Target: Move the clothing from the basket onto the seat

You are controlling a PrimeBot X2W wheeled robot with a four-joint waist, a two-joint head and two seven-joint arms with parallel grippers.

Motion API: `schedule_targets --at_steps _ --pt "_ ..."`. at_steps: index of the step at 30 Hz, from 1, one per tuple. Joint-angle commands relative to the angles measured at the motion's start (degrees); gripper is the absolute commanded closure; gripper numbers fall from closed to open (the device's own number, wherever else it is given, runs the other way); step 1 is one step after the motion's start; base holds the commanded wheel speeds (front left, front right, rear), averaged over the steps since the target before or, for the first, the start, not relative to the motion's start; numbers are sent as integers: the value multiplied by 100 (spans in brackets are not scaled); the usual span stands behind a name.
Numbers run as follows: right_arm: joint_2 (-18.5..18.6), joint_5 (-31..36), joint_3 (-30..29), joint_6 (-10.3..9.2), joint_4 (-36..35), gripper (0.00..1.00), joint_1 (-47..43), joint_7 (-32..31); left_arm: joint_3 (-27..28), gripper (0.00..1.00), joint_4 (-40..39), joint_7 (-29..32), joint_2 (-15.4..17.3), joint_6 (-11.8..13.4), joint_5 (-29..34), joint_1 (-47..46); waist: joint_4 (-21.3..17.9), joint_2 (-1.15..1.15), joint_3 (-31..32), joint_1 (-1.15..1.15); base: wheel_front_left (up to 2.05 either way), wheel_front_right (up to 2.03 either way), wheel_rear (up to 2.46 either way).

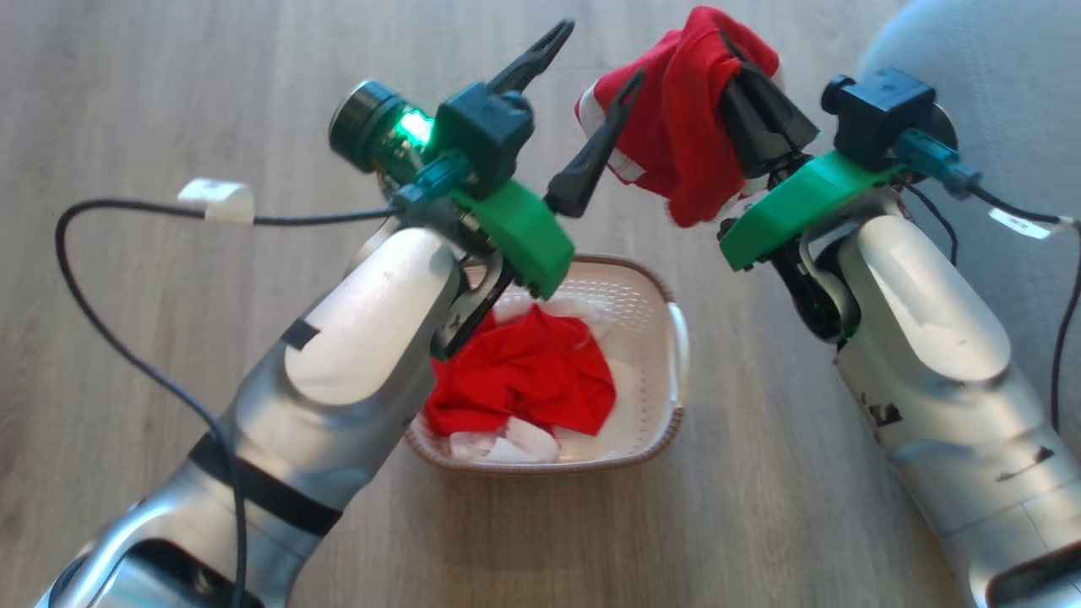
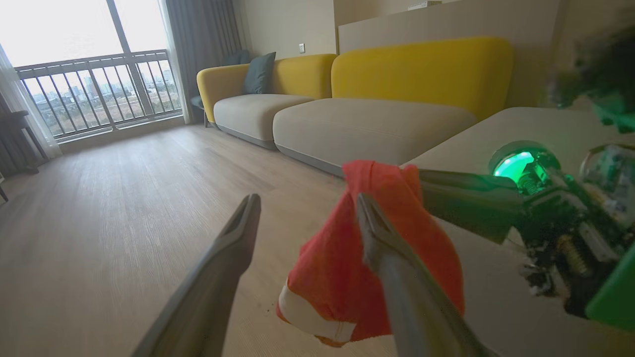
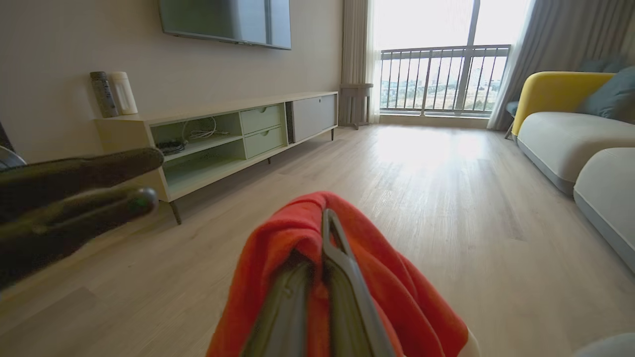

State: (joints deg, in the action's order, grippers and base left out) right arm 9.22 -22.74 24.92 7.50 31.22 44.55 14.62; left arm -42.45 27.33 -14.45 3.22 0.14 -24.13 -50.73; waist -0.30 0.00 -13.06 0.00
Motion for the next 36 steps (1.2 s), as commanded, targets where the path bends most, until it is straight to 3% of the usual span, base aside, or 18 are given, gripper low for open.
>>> schedule_targets --at_steps 1,11,24,36 --pt "-82 50 -105 -1 -336 100 -79 38 270 0 -135 -55 163 -20 56 -87 -367 0 -44 0 0 0 0" --pt "-143 113 -488 -1 -901 100 -488 38 502 0 -194 -55 267 -162 293 402 -1356 0 8 0 0 0 0" --pt "-234 122 -809 -1 -1656 100 -1277 38 810 0 -262 -55 373 -271 533 1016 -2921 0 386 0 0 0 0" --pt "-205 401 -1886 -1 -2692 100 -2206 38 762 0 -308 -55 209 -551 748 1080 -3124 0 1 0 0 0 0"
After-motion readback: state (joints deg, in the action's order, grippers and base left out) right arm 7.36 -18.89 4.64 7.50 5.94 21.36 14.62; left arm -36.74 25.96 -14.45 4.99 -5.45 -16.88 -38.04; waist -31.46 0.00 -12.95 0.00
